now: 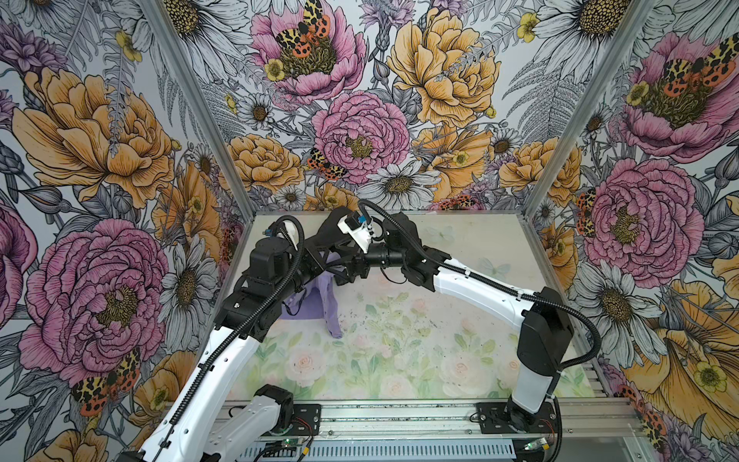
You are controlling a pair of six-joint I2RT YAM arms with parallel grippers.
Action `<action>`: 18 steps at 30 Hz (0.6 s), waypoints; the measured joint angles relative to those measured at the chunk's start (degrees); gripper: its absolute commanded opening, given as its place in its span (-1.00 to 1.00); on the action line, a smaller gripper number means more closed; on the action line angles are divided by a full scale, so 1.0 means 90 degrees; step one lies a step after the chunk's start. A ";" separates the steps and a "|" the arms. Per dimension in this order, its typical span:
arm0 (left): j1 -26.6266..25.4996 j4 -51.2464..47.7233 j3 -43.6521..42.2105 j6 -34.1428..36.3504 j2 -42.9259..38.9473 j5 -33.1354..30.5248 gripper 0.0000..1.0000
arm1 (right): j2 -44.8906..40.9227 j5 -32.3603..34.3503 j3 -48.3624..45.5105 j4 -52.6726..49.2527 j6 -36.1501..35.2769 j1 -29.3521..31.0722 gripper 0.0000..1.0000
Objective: Pick out a specific cloth from the pile
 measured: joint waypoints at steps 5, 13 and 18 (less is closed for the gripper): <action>0.0005 0.0070 -0.0034 -0.0141 -0.0022 0.0024 -1.00 | 0.0073 -0.0102 0.0012 -0.0044 -0.0029 0.0092 0.50; 0.0053 0.0100 -0.0039 -0.0209 -0.0019 0.0066 -1.00 | 0.0476 -0.0085 0.0427 -0.0129 0.0039 0.0223 -0.60; 0.0245 0.0136 -0.0039 -0.0194 -0.0022 0.0102 -0.62 | 0.0491 0.0136 0.0469 -0.0129 0.0058 0.0260 -1.00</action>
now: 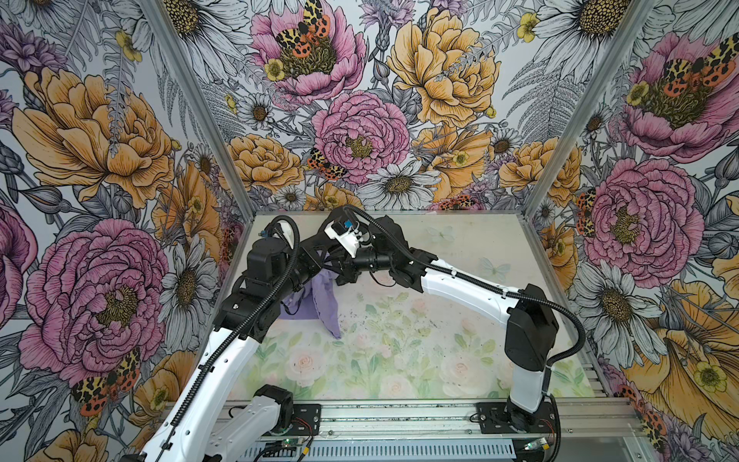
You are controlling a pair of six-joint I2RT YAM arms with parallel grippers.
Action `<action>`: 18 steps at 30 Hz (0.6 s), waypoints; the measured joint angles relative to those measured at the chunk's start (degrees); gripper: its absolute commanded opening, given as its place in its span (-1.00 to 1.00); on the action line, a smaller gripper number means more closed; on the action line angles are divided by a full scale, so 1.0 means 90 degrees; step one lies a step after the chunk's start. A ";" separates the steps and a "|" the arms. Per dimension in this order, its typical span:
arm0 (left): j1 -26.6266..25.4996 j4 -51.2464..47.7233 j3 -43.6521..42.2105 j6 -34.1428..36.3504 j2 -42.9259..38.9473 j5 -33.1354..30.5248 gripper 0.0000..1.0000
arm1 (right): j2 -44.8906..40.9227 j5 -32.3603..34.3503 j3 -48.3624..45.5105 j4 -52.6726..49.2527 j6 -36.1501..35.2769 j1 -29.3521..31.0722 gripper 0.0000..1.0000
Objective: Pick out a specific cloth from the pile
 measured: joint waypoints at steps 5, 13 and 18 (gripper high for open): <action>0.0325 0.0121 -0.0002 -0.0007 -0.0185 0.0027 0.00 | 0.0000 0.0277 0.0000 -0.0114 -0.0015 0.0000 -1.00; 0.0736 0.0087 -0.0007 0.0078 -0.0804 -0.0478 0.48 | 0.0000 0.0466 0.0289 -0.0296 -0.0002 -0.0017 -1.00; 0.1103 -0.0053 -0.0007 0.0134 -0.0991 -0.0670 0.57 | -0.0005 0.0498 0.0631 -0.0294 0.0063 -0.0017 -1.00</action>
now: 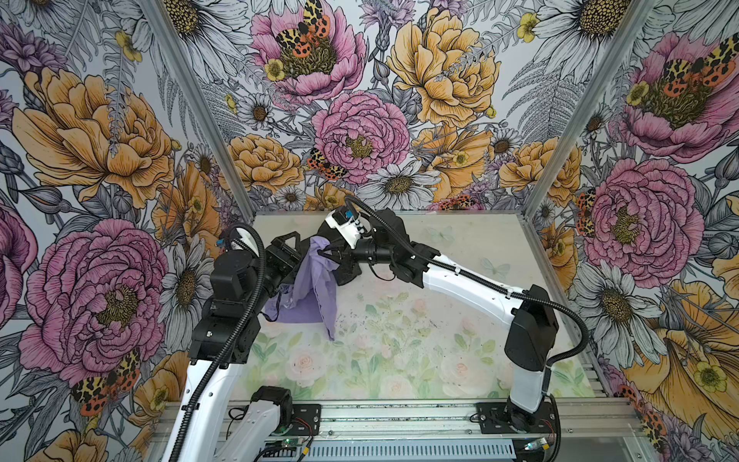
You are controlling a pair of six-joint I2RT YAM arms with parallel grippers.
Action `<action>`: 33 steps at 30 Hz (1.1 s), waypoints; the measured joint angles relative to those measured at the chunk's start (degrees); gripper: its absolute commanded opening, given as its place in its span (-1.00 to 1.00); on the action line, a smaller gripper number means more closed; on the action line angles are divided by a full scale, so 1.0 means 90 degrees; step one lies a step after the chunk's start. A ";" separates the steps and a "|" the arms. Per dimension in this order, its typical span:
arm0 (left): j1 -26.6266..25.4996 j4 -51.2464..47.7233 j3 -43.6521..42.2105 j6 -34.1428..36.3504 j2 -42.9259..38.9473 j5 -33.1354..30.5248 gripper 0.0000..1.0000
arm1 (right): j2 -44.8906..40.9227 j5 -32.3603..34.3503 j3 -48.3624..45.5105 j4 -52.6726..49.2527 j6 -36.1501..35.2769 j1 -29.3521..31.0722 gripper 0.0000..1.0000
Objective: Pick out a specific cloth from the pile
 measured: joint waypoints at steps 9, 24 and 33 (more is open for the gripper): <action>0.0330 -0.0053 0.0000 0.0097 -0.0012 -0.0087 0.67 | -0.0245 0.0068 0.0457 -0.0002 0.0000 0.0000 -1.00; 0.0367 -0.0092 0.0000 0.0095 0.0002 -0.0160 0.71 | -0.0986 0.0333 0.0612 -0.0053 -0.0066 -0.0306 -1.00; 0.0367 -0.0092 -0.0044 0.0180 0.0036 -0.0189 0.77 | -0.1494 0.0549 0.0612 -0.0306 -0.0194 -0.0942 -1.00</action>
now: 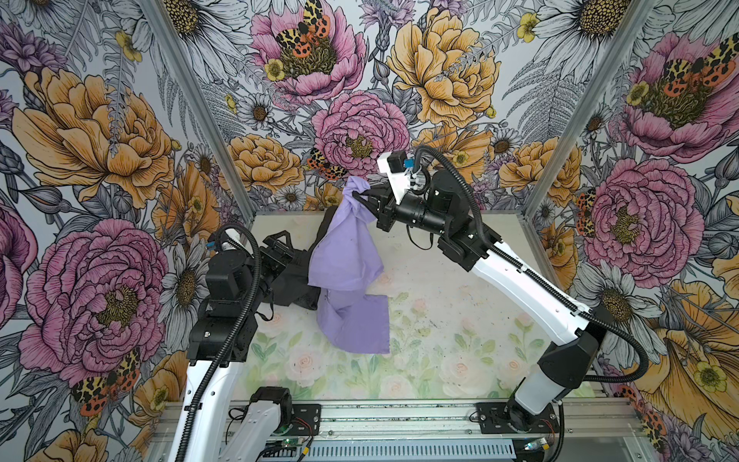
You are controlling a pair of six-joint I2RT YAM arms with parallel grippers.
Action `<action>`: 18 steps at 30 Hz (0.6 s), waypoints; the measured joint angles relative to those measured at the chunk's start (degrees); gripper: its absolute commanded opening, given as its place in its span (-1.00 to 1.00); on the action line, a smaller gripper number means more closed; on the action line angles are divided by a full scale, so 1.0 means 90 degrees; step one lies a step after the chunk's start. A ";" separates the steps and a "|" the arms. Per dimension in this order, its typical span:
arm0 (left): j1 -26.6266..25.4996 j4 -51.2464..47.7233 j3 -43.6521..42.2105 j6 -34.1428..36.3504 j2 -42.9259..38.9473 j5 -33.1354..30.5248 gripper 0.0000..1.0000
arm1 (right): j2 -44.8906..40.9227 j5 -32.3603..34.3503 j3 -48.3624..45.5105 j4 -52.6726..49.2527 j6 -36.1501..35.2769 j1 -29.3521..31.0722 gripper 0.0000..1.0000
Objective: Pick out a specific cloth from the pile
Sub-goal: 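Pull the shirt away with the right gripper while the left gripper releases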
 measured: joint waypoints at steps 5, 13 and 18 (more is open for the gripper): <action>0.0000 -0.0005 -0.0199 0.0209 -0.0005 -0.0061 0.82 | -0.0163 0.0131 -0.0032 -0.0160 0.0002 -0.0313 -1.00; -0.0107 -0.0024 -0.0257 0.0573 0.0019 -0.0138 0.90 | -0.0279 0.0265 -0.0151 -0.0471 0.0002 -0.0804 -1.00; -0.0272 -0.0024 -0.0257 0.0658 0.0114 -0.0214 0.95 | -0.0384 0.0318 -0.0206 -0.0648 0.0005 -0.1268 -1.00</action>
